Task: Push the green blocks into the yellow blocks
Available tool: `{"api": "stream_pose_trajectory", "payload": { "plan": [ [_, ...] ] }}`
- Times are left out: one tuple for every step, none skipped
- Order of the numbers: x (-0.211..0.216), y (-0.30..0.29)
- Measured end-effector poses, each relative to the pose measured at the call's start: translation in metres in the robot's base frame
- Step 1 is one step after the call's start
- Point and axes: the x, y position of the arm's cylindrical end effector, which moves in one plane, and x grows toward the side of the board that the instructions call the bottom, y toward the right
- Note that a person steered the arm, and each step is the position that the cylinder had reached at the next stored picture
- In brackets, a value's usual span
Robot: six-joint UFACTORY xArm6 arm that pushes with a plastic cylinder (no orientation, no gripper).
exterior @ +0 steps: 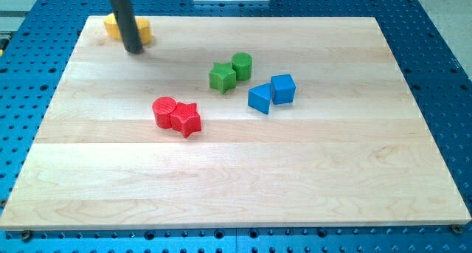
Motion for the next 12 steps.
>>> {"api": "stream_pose_trajectory", "payload": {
  "plan": [
    [-0.017,0.040],
    [-0.021,0.005],
    [-0.025,-0.009],
    [-0.007,0.107],
    [0.010,0.244],
    [0.046,0.227],
    [0.027,0.126],
    [0.020,0.134],
    [0.041,0.214],
    [0.080,0.192],
    [0.055,0.113],
    [0.007,0.061]
  ]
}}
